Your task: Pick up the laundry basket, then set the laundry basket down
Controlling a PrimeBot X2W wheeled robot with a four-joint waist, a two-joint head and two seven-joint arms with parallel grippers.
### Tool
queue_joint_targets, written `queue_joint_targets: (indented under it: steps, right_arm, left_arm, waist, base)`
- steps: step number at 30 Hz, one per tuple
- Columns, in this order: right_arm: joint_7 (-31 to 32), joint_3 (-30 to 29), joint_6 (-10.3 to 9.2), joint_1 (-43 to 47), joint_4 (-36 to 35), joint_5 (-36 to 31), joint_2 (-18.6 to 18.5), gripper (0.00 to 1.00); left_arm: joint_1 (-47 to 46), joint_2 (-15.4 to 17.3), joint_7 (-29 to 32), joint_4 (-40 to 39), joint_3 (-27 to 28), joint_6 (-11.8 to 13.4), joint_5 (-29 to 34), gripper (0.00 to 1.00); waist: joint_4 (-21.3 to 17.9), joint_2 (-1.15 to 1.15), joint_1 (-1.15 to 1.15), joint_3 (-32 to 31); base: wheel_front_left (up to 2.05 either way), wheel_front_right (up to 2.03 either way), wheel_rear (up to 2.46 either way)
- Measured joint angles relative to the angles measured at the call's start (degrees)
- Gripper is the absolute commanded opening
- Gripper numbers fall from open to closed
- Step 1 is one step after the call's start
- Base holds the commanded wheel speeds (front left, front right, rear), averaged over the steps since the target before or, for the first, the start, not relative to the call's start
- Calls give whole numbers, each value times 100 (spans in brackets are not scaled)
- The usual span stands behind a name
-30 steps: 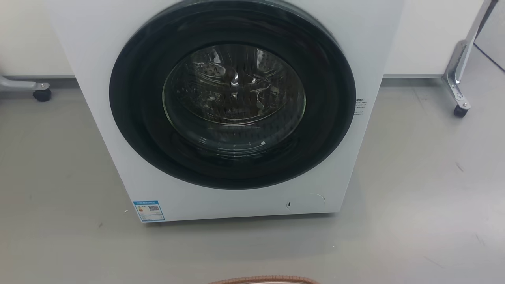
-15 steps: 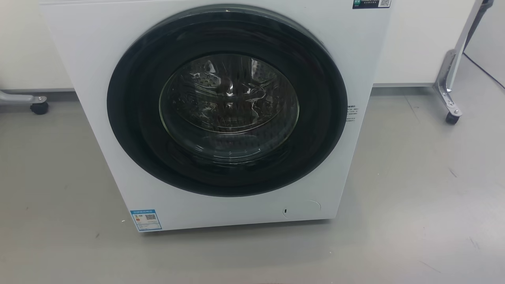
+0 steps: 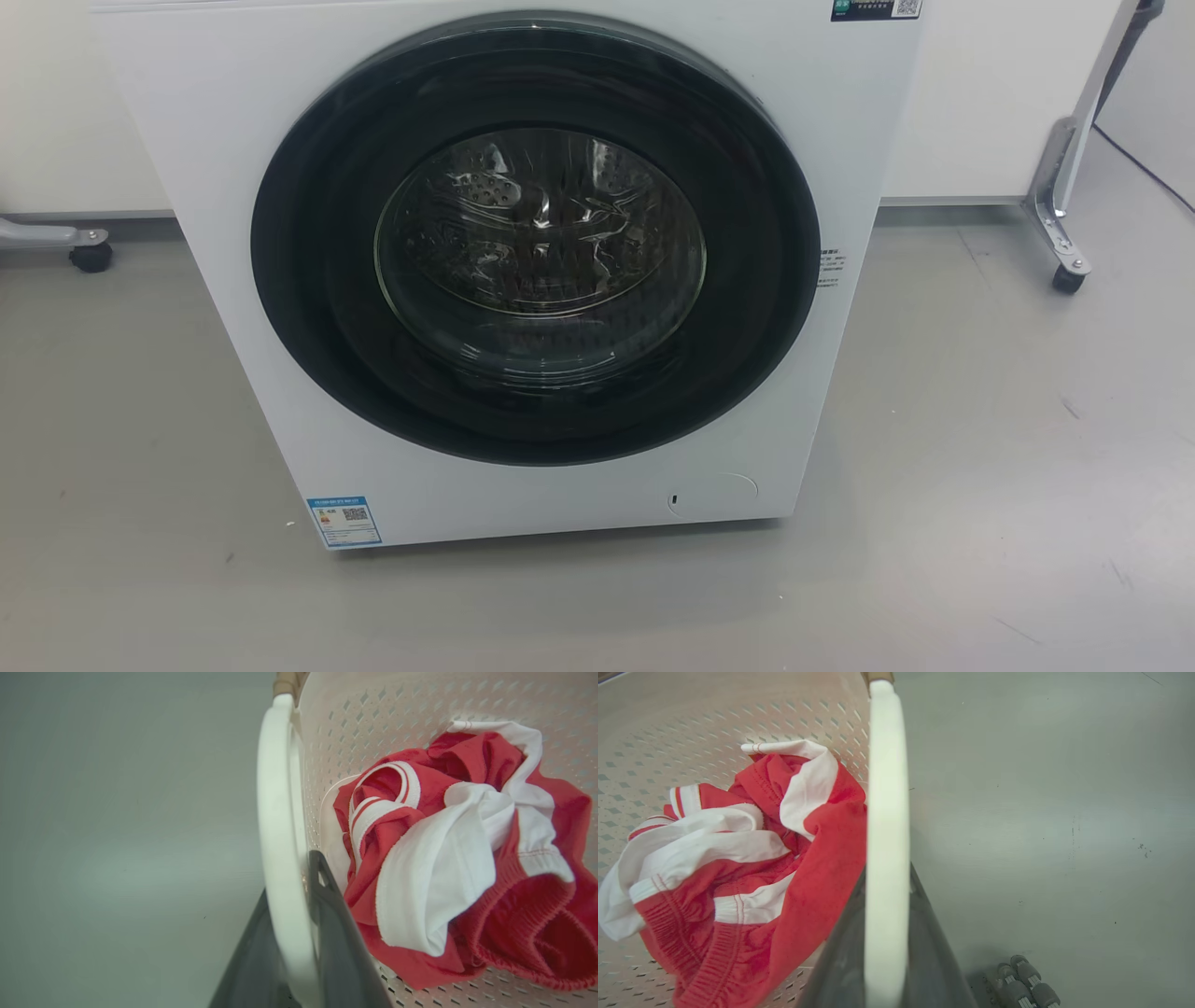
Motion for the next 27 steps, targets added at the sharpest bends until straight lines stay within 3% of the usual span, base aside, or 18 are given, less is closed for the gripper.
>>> queue_joint_targets:
  steps: [27]
  right_arm:
    - [-85,215,0,-357,93,176,-1,0]
  left_arm:
    - [-199,11,4,10,-107,47,-179,0]
  waist:
    - [9,0,0,304]
  base:
    - [0,0,0]
